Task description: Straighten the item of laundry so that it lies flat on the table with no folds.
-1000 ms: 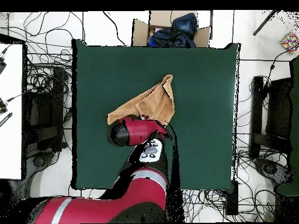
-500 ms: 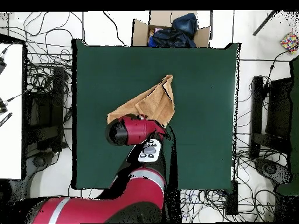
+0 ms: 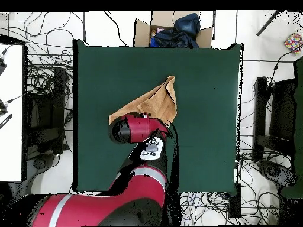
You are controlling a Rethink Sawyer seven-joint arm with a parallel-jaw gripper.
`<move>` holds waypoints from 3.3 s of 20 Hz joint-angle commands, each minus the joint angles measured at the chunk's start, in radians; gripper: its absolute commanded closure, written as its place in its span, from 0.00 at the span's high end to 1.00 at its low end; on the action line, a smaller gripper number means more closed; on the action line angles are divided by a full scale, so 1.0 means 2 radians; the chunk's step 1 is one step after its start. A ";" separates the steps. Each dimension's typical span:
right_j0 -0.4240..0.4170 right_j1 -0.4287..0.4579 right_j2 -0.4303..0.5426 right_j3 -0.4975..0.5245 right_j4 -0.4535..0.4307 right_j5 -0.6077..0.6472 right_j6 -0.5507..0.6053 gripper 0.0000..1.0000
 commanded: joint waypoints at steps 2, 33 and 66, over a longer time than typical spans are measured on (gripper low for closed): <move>-0.006 0.013 0.013 -0.029 0.028 -0.011 0.104 1.00; 0.008 0.030 0.027 -0.049 0.055 -0.003 0.113 1.00; -0.020 -0.155 0.052 0.057 0.049 0.119 0.063 0.00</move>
